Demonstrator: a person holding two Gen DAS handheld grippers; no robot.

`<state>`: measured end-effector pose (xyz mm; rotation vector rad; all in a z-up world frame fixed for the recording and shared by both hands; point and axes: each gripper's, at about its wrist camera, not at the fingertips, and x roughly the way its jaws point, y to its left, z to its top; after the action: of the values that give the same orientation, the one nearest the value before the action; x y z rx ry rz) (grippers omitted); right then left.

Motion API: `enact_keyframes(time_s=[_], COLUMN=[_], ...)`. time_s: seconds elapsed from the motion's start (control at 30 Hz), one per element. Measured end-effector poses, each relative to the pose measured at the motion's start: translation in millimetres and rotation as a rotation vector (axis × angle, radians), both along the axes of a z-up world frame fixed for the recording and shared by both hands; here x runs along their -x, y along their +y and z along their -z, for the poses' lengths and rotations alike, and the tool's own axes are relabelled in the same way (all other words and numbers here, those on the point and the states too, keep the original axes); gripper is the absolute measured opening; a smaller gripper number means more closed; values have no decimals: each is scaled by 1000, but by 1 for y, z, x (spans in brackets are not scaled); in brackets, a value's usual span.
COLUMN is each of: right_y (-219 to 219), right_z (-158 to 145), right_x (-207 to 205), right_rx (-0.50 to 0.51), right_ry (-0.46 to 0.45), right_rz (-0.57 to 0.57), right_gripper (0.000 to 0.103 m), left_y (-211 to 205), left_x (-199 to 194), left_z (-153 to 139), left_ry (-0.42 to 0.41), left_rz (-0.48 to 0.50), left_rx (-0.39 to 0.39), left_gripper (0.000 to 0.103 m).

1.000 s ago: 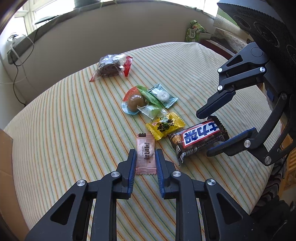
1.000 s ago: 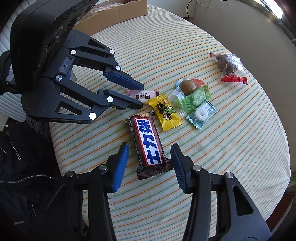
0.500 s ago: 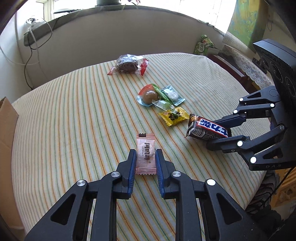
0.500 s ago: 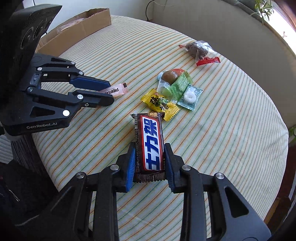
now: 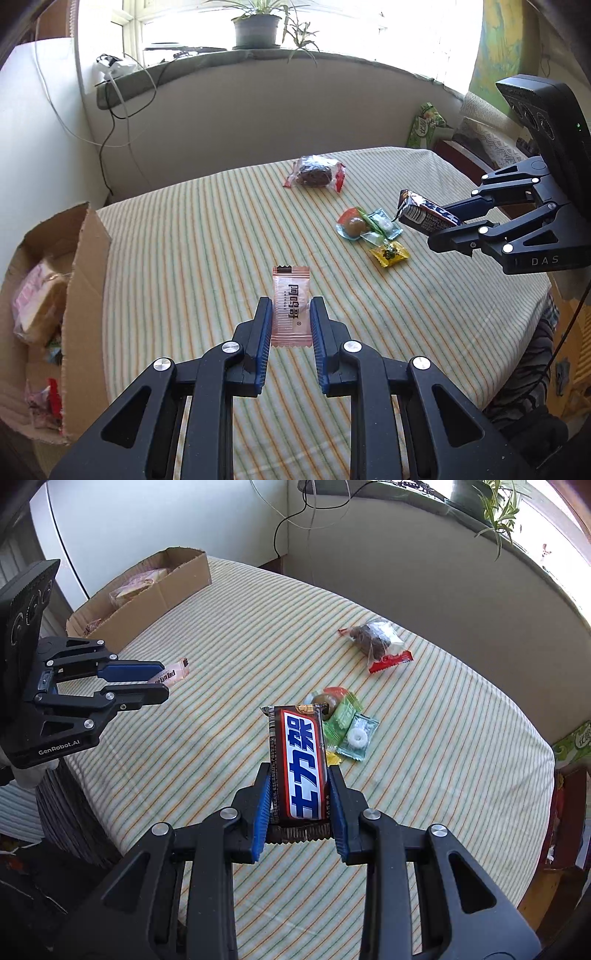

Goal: Organize snacks
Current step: 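Carry both candies over the box and open both tools to drop them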

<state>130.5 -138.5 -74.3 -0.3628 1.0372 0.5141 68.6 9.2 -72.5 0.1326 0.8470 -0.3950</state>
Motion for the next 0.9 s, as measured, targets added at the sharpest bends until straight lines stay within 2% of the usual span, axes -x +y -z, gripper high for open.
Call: enact_keyframes(time_s=[0.43,0.63,0.9], right_y=[119,189,268], right_z=[-37,-36,-25], right_x=[-20,-31,-39], right_rx=[-6,-10,-4], right_ry=[-84,-86,-72], right_rz=[-154,-246,-336], right_gripper=[30,30,30], left_y=[103,146,184], left_x=[9,13,16], left_z=[-28,-29,-28], left_ry=[-74,-87,-88], left_rz=[-182,-263,-332], left_rx=[-38,-53,-51], left_gripper=[19,19,19])
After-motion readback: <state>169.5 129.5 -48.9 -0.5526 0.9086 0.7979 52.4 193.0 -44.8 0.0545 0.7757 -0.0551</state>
